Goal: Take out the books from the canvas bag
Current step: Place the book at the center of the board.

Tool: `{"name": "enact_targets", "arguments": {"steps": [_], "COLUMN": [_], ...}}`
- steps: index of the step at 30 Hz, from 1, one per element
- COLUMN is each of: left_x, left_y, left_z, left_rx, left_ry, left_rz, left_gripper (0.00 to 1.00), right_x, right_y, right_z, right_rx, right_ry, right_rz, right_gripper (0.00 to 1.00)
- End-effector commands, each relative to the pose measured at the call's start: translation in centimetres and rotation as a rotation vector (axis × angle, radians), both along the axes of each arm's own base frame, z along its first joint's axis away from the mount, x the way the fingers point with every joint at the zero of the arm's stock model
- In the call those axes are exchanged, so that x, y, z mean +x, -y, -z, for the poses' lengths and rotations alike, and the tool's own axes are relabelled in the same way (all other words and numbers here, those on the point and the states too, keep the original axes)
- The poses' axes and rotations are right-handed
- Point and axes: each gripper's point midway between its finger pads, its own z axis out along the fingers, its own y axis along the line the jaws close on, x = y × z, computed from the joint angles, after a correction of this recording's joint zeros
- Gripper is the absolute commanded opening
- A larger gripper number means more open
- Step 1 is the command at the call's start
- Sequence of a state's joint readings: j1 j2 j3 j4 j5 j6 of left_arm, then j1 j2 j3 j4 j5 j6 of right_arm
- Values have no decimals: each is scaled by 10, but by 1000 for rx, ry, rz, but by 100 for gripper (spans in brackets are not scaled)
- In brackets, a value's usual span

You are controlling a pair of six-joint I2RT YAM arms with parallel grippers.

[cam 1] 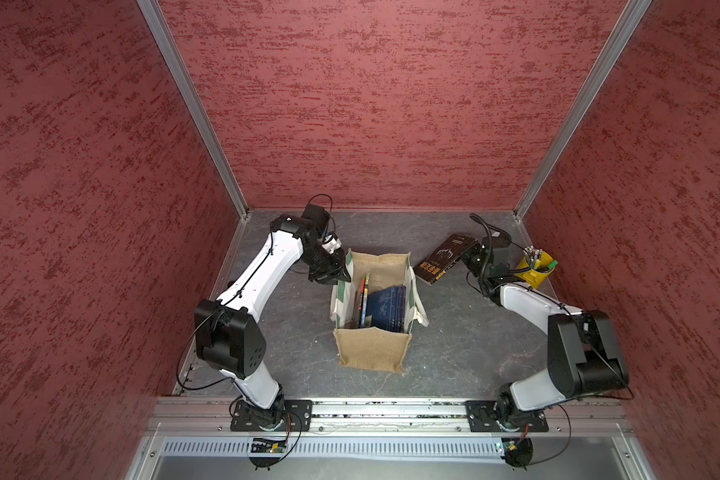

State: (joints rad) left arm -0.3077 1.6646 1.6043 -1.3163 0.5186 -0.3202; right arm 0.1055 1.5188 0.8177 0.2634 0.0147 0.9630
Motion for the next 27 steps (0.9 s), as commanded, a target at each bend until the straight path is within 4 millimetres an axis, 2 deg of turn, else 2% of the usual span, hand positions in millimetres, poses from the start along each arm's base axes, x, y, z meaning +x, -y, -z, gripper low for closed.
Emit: {"name": "enact_targets", "arguments": {"steps": [1,3,10,12,17,21,27], "left_x": [2,2,3,3,2,1,0], "left_y": [-2,-2,-2,-1,-1,-1,-2], "left_z": [2,2,2,2,2,3,3], "left_rx": [6,6,4,2,1,0,10], "left_ry": [3,5,7,6,5,2,5], "left_rz": [5,4,4,5,6,9,12], "left_gripper": [26,26,27,27,27,27,27], "right_x": [7,2,-20,-29,-47,-46,-40], "right_y": [10,11,3,3,10,7,16], "right_z": [-45,-41,-83,-89,-77,-65,-36], "right_rx": [-7,8,60,91,137,152,220], "right_ry": [139,126,238,260,284,301,315], "right_rz": [51,62,97,115,146,129,158], "right_gripper": [2,2,2,2,2,2,2]}}
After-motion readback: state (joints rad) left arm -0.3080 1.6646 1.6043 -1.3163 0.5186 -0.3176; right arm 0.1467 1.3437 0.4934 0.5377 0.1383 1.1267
